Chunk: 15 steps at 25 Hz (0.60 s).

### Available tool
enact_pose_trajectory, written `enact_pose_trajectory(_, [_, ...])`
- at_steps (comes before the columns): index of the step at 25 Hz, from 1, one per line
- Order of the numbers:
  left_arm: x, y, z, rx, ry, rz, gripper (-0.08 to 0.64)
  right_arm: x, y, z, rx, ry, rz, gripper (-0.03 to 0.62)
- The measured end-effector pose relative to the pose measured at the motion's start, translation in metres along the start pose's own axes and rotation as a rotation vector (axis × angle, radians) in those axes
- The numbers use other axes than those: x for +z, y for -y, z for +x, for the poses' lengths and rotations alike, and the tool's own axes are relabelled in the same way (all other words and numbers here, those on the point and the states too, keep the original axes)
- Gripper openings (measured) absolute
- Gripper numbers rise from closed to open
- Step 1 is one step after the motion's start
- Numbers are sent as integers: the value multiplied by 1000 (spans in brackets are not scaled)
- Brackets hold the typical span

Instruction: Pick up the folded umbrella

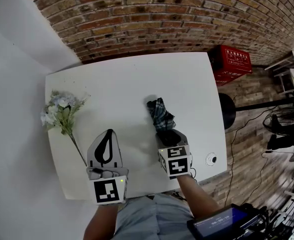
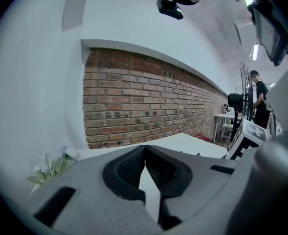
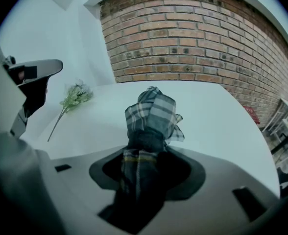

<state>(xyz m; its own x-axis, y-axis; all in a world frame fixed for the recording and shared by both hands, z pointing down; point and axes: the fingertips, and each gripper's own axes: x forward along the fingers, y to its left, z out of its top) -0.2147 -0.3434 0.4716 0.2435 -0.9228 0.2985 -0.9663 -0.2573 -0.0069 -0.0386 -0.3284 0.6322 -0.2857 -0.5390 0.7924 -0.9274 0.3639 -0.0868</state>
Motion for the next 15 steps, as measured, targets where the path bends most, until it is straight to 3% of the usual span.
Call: enact_pose_trajectory(15, [12, 10, -6, 12, 13, 16, 8, 14, 1, -11, 25, 68, 4, 192])
